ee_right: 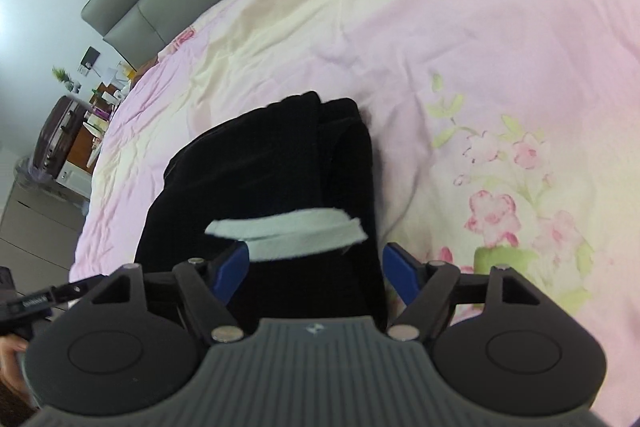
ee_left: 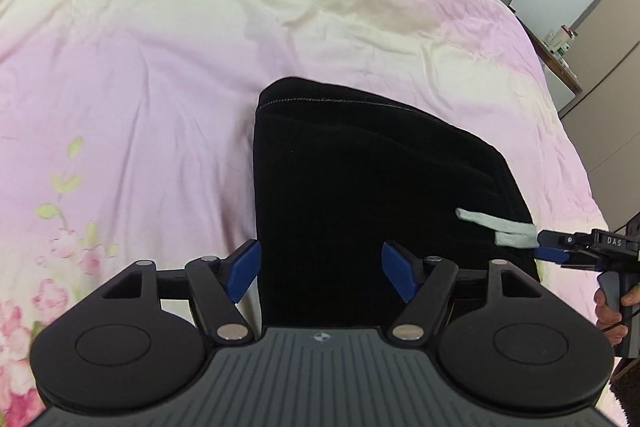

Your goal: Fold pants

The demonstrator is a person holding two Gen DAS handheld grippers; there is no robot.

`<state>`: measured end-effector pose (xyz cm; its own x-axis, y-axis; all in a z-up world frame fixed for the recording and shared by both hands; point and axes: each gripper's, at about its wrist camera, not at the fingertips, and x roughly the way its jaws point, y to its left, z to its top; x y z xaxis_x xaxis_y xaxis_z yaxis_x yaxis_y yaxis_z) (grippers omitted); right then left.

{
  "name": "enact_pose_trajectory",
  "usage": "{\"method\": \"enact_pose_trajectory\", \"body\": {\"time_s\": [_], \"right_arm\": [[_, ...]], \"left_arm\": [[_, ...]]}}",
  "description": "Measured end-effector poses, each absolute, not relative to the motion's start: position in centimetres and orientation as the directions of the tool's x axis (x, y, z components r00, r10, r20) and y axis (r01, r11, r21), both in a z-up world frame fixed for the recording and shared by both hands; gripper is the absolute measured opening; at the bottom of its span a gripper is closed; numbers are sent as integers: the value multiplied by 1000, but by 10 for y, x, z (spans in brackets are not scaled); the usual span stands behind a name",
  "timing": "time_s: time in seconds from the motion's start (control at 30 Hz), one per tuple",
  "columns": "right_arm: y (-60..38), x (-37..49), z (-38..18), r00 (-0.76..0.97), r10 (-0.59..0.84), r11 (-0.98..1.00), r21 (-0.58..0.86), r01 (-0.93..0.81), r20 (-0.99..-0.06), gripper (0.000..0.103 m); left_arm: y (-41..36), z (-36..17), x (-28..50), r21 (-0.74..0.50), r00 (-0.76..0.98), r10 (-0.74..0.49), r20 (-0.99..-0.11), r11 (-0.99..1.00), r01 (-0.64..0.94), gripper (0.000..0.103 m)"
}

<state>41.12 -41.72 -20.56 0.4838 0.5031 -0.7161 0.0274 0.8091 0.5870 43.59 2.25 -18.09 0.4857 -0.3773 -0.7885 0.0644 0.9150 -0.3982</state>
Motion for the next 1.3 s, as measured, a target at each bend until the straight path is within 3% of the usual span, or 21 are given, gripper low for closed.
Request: {"method": "enact_pose_trajectory", "body": {"time_s": [0.13,0.3,0.53,0.63,0.77,0.9,1.23,1.3], "right_arm": [[-421,438,-236,424,550,782,622,42,-720,71],[-432,456,-271,399,664,669,741,62,-632,72],[-424,472,-290,380,713,631,775,20,-590,69],[-421,472,-290,387,705,641,768,9,-594,63],[-414,467,-273,401,675,679,734,-10,-619,50],[-406,463,-245,412,644,720,693,-39,-645,46],[-389,431,-178,477,588,759,649,-46,-654,42],[-379,421,-163,476,622,730,680,-65,-622,40]], "left_arm": [[26,-205,455,-432,457,-411,-789,900,63,81],[32,-231,470,-492,423,-483,-767,865,96,80],[33,-254,484,-535,389,-524,-758,840,90,74],[31,-252,482,-524,393,-513,-763,847,90,68],[25,-234,476,-478,405,-479,-779,871,112,54],[26,-212,466,-473,420,-477,-772,873,120,43],[45,-141,431,-448,438,-483,-758,874,189,39],[57,-131,422,-441,451,-474,-756,879,183,39]]}}
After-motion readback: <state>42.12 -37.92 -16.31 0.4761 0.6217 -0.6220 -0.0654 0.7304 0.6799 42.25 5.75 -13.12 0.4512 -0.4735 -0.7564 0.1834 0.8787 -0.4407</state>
